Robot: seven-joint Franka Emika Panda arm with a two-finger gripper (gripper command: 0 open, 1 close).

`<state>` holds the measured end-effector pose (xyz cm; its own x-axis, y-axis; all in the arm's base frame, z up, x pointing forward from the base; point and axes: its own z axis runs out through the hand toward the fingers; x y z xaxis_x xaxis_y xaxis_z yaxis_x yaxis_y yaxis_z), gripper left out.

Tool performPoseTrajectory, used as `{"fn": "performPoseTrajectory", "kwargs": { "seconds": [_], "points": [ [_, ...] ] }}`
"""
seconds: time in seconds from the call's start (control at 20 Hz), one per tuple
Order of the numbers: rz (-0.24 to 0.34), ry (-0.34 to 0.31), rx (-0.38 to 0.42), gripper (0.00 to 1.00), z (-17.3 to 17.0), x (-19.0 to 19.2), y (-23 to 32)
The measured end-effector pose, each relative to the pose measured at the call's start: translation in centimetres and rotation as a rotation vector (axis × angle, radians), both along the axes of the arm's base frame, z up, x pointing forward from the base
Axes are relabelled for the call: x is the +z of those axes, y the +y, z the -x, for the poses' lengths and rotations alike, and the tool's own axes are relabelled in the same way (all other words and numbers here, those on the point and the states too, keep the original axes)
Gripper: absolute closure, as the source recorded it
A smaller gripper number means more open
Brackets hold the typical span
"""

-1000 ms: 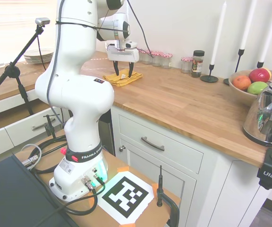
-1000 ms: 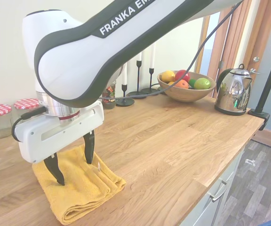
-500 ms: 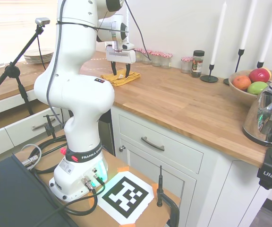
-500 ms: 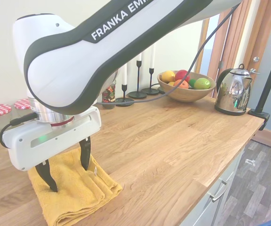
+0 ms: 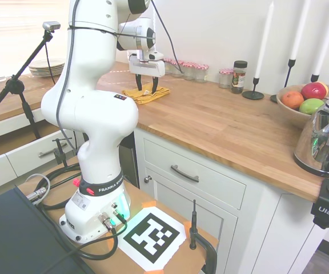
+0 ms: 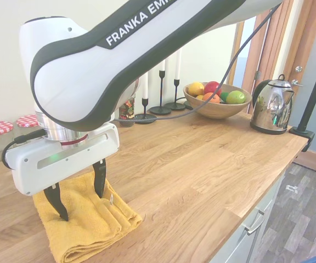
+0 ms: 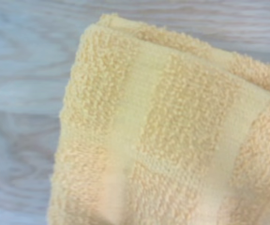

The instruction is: Wipe the counter

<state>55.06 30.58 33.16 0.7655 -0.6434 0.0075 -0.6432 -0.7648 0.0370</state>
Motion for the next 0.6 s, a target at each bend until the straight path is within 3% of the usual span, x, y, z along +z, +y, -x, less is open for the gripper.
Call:
{"fn": "performPoseTrajectory", "kwargs": {
  "seconds": [0.6],
  "points": [
    [0.005, -0.004, -0.029, 1.00, -1.0, 0.1, -1.9]
  ]
}}
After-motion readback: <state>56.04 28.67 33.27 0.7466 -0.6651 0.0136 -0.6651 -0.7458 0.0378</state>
